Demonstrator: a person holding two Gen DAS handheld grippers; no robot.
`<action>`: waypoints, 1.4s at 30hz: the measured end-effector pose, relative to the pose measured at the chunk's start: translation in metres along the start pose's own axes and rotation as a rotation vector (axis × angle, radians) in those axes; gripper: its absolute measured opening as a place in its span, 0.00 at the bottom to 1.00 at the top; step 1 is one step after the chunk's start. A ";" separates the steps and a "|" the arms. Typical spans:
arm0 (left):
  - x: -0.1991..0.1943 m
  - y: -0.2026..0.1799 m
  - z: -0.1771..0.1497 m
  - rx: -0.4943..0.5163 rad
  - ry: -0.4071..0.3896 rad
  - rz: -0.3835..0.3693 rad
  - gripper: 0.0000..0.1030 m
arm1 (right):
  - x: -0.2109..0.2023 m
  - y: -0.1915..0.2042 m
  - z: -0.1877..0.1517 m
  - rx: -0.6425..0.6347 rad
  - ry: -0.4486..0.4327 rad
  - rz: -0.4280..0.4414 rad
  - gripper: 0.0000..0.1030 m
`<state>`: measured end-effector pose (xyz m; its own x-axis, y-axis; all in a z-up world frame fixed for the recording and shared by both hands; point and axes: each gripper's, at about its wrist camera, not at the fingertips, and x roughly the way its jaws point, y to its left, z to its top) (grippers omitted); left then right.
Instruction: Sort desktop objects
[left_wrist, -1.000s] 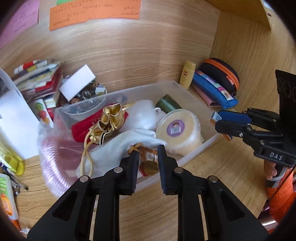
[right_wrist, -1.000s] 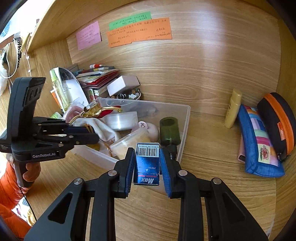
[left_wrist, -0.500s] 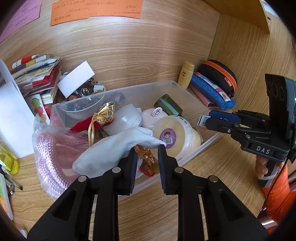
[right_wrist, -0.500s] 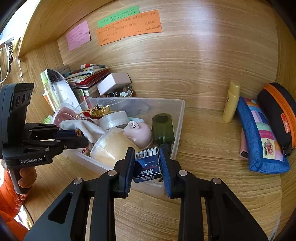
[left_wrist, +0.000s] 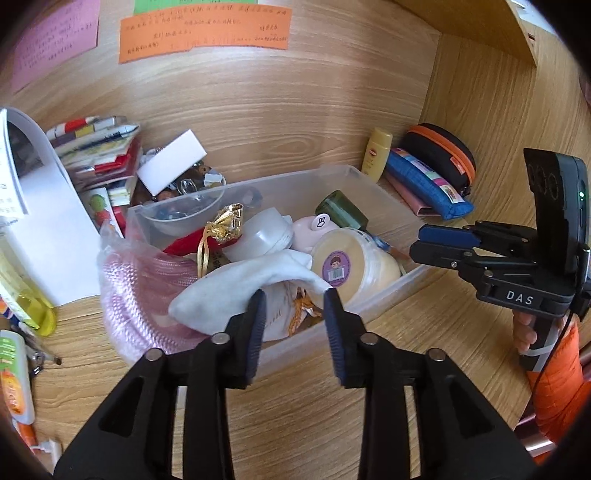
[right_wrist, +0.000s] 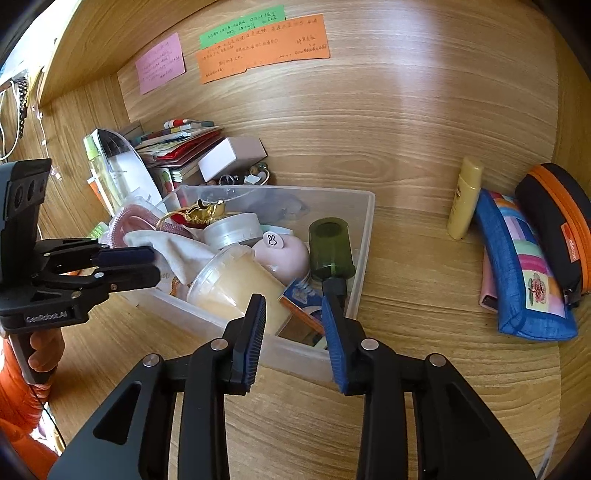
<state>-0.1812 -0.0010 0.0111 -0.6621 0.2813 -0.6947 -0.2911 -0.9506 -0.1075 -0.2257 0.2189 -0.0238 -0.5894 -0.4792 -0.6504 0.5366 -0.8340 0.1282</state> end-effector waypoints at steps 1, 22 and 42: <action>-0.002 -0.002 -0.001 0.003 0.000 -0.005 0.44 | -0.001 0.001 0.000 0.002 0.002 -0.001 0.31; -0.075 -0.022 -0.030 -0.027 -0.168 0.168 0.76 | -0.069 0.049 -0.025 -0.062 -0.126 -0.149 0.83; -0.081 -0.037 -0.058 -0.051 -0.203 0.211 0.96 | -0.095 0.081 -0.053 -0.100 -0.200 -0.216 1.00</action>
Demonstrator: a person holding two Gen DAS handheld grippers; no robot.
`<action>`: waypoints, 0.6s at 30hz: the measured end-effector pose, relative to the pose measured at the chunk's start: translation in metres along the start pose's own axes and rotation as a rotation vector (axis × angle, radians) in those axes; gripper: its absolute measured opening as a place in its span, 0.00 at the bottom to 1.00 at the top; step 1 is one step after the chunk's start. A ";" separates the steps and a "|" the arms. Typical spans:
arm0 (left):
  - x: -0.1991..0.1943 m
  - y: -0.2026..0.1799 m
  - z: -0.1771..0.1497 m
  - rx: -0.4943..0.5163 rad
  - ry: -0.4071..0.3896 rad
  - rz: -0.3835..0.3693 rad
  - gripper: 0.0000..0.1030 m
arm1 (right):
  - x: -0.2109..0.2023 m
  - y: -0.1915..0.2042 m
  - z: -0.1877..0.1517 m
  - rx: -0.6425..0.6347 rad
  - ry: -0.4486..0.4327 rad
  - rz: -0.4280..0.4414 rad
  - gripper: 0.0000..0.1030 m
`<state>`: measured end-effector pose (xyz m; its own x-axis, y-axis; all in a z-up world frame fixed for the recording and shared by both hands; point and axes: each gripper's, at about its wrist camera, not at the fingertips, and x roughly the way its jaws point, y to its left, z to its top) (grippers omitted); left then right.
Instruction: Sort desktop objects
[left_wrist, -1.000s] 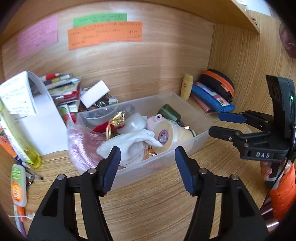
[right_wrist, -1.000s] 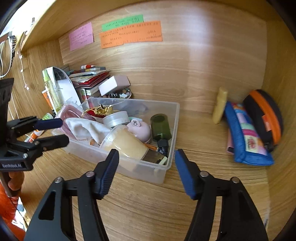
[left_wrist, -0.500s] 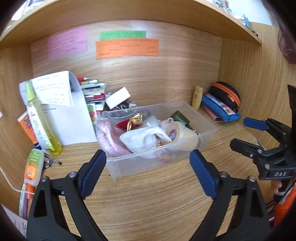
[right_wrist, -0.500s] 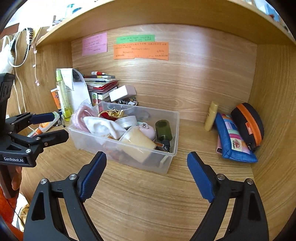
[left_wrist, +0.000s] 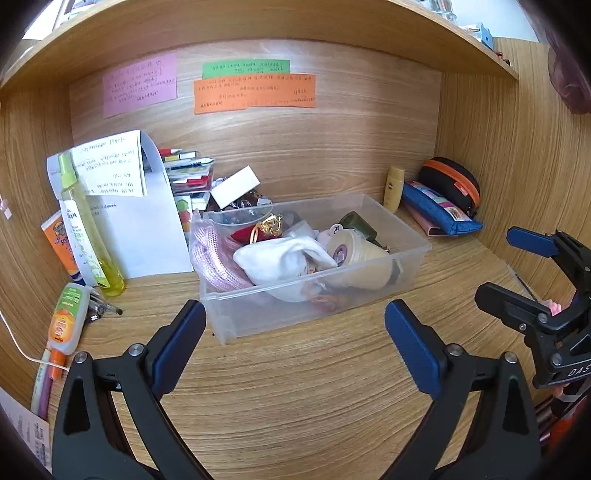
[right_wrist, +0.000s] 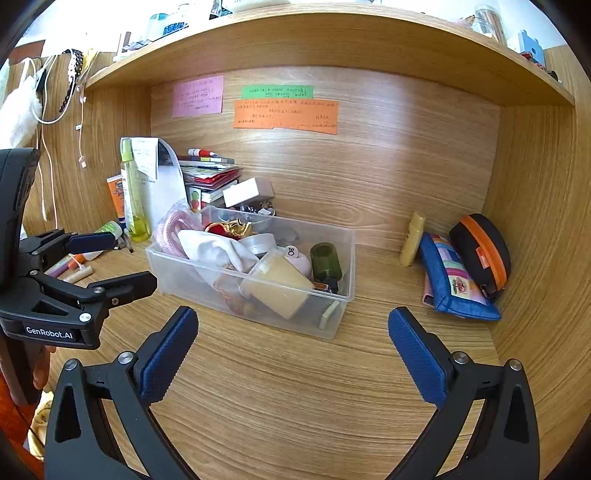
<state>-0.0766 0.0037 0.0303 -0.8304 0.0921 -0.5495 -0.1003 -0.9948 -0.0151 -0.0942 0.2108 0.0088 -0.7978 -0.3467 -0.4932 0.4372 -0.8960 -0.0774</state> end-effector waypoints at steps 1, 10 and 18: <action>0.000 0.000 0.000 -0.009 0.003 -0.007 0.96 | 0.000 -0.001 0.000 0.001 0.001 0.001 1.00; 0.002 0.008 0.001 -0.067 0.007 -0.013 0.96 | 0.008 -0.003 0.001 0.005 0.016 0.008 1.00; 0.003 0.015 0.002 -0.114 0.012 -0.054 0.96 | 0.012 -0.003 0.000 0.005 0.022 0.015 1.00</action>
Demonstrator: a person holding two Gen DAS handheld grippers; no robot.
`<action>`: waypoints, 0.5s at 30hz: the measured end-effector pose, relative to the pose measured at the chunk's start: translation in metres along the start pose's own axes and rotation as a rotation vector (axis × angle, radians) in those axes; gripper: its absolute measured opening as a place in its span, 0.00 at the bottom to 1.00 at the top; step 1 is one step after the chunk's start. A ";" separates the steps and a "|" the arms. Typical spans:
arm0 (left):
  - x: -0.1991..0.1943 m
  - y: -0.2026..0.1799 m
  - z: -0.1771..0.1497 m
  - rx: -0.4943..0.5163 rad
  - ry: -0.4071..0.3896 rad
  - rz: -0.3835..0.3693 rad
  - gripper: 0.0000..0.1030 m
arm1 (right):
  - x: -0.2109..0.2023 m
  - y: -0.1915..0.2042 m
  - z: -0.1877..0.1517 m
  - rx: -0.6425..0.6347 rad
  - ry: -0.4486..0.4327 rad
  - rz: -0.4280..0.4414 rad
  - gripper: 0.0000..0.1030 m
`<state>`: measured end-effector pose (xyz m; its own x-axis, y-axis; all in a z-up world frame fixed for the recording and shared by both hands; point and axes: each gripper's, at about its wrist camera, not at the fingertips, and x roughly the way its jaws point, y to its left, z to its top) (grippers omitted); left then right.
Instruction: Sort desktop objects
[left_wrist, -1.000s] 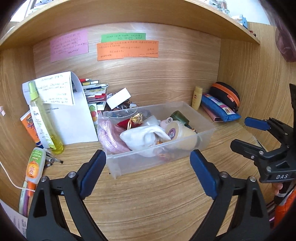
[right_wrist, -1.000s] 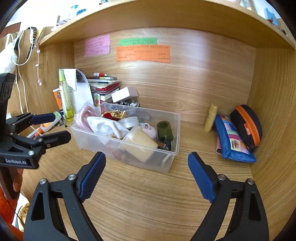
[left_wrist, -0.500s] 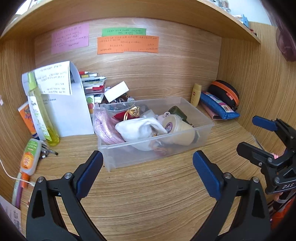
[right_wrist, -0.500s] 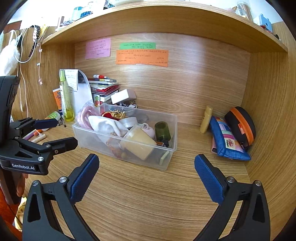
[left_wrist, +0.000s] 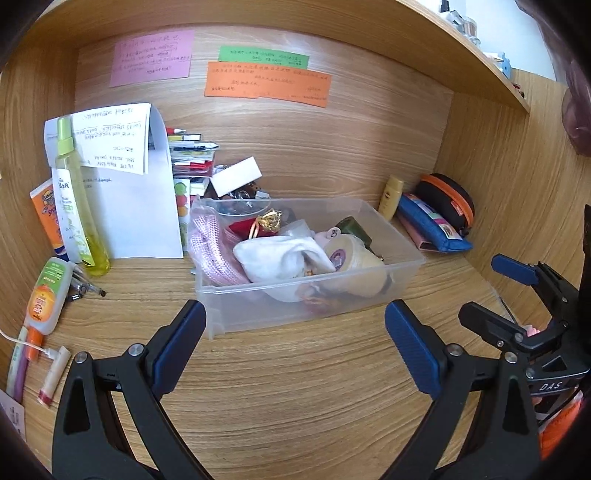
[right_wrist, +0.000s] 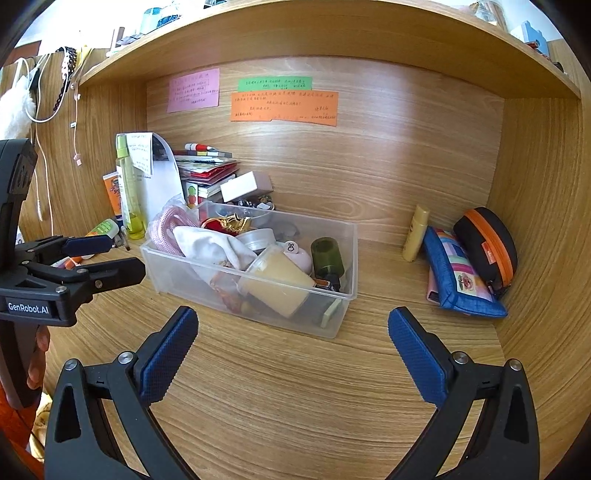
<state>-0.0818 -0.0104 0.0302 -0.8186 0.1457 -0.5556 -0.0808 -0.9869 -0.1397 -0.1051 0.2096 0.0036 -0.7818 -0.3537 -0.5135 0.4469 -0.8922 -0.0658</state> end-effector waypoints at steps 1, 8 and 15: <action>0.000 0.000 0.000 0.000 -0.003 0.006 0.96 | 0.001 0.001 0.000 -0.001 0.003 0.000 1.00; 0.001 -0.002 0.001 0.004 -0.002 0.009 0.96 | 0.005 0.003 -0.001 -0.007 0.014 0.006 1.00; 0.002 -0.003 0.000 0.012 -0.013 0.025 0.96 | 0.006 0.002 -0.001 -0.006 0.013 0.004 1.00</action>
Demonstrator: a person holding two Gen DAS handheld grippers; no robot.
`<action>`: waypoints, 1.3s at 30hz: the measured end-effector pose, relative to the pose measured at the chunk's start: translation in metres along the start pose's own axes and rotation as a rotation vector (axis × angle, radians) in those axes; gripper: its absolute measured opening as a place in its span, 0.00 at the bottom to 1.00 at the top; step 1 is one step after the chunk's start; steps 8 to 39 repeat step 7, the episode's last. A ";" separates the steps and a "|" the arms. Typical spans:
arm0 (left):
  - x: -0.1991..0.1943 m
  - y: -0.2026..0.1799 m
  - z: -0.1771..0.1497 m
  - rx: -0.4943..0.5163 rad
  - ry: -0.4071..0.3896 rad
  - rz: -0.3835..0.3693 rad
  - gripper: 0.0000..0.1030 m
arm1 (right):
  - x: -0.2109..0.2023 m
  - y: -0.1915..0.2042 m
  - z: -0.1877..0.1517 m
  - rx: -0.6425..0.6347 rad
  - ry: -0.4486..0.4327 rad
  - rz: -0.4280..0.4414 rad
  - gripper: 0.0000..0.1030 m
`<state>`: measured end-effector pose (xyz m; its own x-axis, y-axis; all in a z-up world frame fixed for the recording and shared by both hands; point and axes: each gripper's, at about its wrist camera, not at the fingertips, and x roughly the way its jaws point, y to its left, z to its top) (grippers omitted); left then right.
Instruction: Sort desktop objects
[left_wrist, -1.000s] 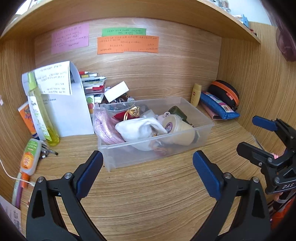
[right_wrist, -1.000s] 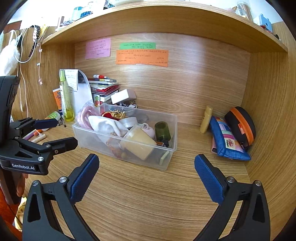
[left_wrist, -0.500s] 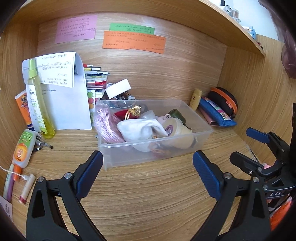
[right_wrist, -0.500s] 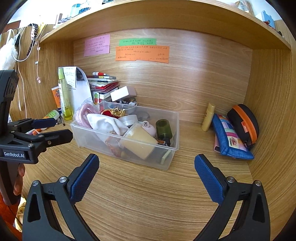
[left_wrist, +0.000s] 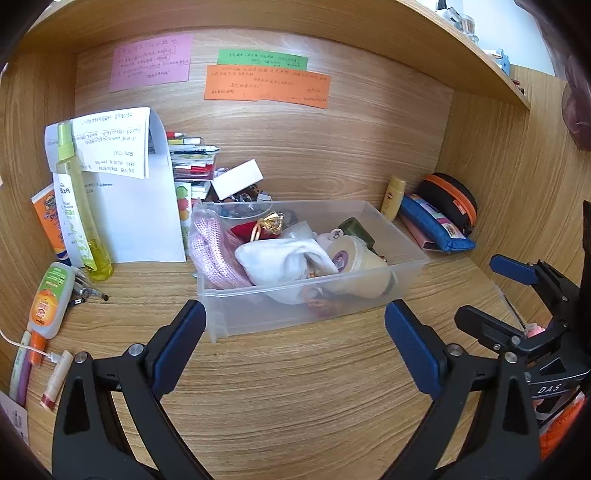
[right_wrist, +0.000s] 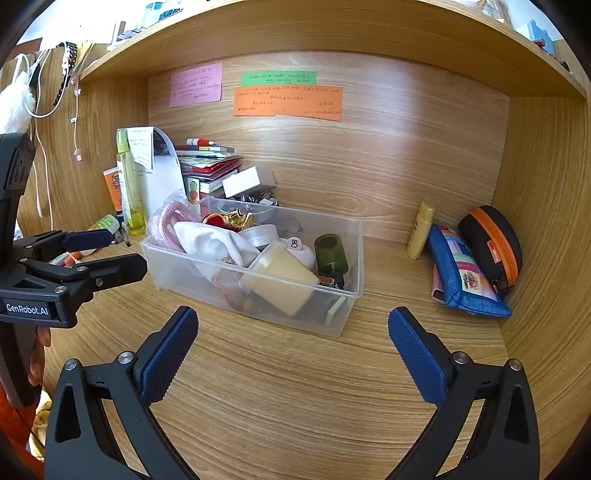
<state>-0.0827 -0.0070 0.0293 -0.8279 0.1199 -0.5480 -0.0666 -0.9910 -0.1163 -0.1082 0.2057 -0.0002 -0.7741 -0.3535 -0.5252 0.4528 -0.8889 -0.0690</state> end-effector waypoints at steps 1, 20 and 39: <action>0.000 0.001 0.000 0.003 -0.004 0.005 0.96 | 0.000 0.000 0.000 0.002 0.000 -0.002 1.00; 0.000 0.002 0.000 0.010 -0.019 0.020 0.96 | 0.003 -0.003 -0.001 0.012 0.008 -0.011 1.00; 0.000 0.002 0.000 0.010 -0.019 0.020 0.96 | 0.003 -0.003 -0.001 0.012 0.008 -0.011 1.00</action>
